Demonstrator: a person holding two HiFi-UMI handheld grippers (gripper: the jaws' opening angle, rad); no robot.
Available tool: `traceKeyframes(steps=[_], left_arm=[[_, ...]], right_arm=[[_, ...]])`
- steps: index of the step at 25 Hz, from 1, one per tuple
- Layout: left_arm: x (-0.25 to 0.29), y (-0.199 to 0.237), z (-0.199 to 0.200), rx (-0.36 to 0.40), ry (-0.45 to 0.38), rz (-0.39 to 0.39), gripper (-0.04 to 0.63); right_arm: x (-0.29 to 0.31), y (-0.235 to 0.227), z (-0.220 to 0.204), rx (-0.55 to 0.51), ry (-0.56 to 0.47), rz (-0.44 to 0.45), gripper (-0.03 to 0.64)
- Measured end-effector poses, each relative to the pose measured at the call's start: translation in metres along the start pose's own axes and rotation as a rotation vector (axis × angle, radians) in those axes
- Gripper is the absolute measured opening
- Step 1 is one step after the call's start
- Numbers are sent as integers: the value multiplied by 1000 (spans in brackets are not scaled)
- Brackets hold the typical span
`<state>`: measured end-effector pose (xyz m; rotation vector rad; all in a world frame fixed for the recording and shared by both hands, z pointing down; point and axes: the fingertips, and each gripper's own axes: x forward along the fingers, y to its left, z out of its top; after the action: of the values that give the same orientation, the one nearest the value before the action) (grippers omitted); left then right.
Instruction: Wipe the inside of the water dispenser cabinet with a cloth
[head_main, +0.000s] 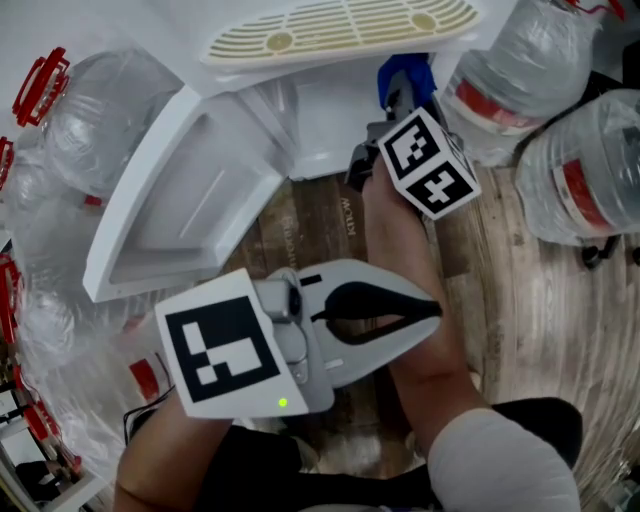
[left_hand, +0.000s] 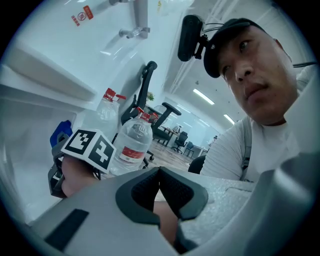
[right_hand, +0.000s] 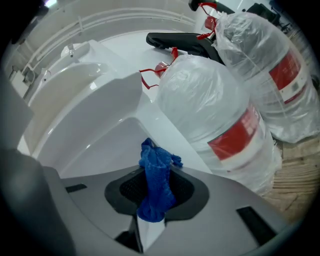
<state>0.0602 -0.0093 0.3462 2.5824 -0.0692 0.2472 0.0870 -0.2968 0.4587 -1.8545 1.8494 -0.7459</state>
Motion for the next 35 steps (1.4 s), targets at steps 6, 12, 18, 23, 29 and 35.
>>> traceKeyframes(steps=[6, 12, 18, 23, 29, 35], left_arm=[[5, 16, -6, -67, 2, -53, 3], [14, 16, -14, -80, 23, -111, 3], [16, 11, -16, -107, 17, -137, 3], [8, 6, -17, -122, 7, -142, 3], [-7, -1, -5, -147, -30, -147, 3], [-9, 1, -11, -149, -20, -134, 3]], right_arm=[[-6, 4, 4, -122, -5, 60, 84], [4, 18, -13, -318, 32, 142, 84], [45, 34, -21, -526, 18, 178, 84], [73, 39, -36, -607, 55, 165, 83], [104, 47, -55, -667, 94, 155, 84], [117, 38, -70, -676, 98, 163, 83]])
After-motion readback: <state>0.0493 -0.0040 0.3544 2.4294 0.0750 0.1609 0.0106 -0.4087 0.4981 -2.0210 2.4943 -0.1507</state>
